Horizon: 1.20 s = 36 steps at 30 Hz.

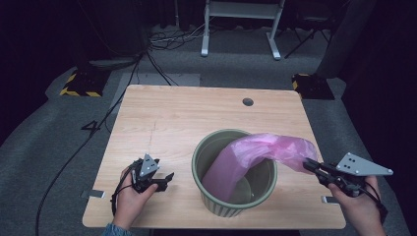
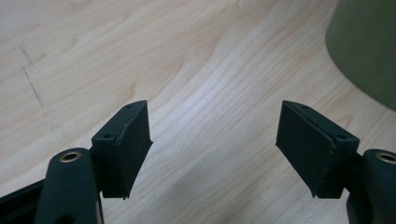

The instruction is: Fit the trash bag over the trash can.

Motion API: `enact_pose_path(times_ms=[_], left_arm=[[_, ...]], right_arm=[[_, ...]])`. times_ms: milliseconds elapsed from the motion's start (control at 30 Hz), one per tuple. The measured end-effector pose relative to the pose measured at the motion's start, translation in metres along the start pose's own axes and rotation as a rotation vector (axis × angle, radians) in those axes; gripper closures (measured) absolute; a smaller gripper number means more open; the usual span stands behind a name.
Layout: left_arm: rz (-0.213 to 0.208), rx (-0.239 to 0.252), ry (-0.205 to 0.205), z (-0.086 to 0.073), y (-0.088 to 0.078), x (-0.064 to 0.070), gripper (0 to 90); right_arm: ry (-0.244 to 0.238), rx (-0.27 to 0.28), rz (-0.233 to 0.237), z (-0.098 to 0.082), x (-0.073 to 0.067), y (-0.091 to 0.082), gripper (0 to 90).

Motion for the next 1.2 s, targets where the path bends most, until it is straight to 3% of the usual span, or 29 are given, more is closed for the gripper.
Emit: enact_pose_path(times_ms=[100, 167, 333, 367, 567, 833, 1200], left_arm=[[-0.012, 0.009, 0.008, 0.009, -0.005, 0.001, 26.4], [-0.018, 0.014, 0.019, 0.017, -0.010, 0.002, 26.4], [-0.027, 0.077, 0.039, 0.049, -0.027, 0.007, 26.3], [-0.027, 0.077, 0.039, 0.049, -0.027, 0.007, 26.3], [-0.035, 0.112, 0.054, 0.072, -0.037, 0.010, 26.0], [-0.046, 0.148, 0.053, 0.092, -0.046, 0.013, 26.0], [-0.162, 0.218, 0.063, 0.116, -0.055, 0.026, 26.4]], right_arm=[[-0.031, 0.035, 0.008, 0.021, -0.002, 0.001, 87.7], [-0.034, 0.043, 0.016, 0.026, -0.003, 0.002, 87.7], [-0.058, 0.088, 0.047, 0.050, -0.012, 0.009, 87.0], [-0.058, 0.088, 0.047, 0.050, -0.012, 0.009, 87.0], [-0.103, 0.113, 0.103, 0.074, -0.029, 0.020, 86.8], [-0.136, 0.098, 0.151, 0.083, -0.046, 0.035, 86.7], [-0.157, 0.087, 0.183, 0.089, -0.056, 0.046, 86.7]])
Point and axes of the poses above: each handheld gripper's, and its own axes: y roughly forward along the jaws, z roughly out of its top, x roughly to its right, the point moved 6 cm from there along y, roughly forward along the jaws, and after that the axes turned 6 degrees about x, right-handed, at the moved point
